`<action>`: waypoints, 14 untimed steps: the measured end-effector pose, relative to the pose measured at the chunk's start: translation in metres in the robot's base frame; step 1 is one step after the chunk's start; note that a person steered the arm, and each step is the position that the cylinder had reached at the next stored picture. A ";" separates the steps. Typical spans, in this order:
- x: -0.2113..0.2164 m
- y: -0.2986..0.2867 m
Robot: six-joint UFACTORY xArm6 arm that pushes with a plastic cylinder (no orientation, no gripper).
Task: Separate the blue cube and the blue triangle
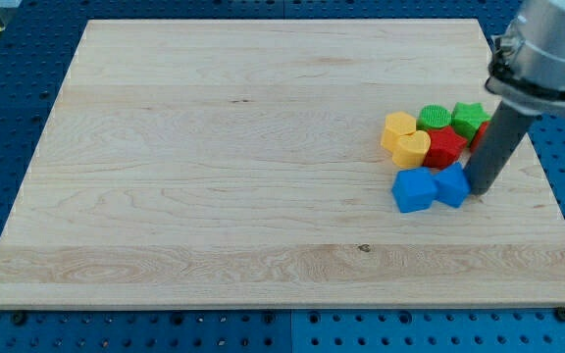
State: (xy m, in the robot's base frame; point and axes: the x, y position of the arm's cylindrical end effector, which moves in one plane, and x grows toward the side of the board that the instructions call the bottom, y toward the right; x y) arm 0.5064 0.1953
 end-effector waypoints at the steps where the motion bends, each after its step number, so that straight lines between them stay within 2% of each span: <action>1: 0.028 -0.035; 2: 0.034 -0.040; 4: 0.034 0.049; 5: 0.016 0.059; 6: 0.003 0.048; 8: 0.026 -0.011; 9: 0.019 -0.027; 11: 0.005 -0.014; 12: -0.021 -0.022; 13: -0.030 -0.044; 14: -0.019 -0.077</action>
State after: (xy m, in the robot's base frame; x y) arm 0.4873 0.1182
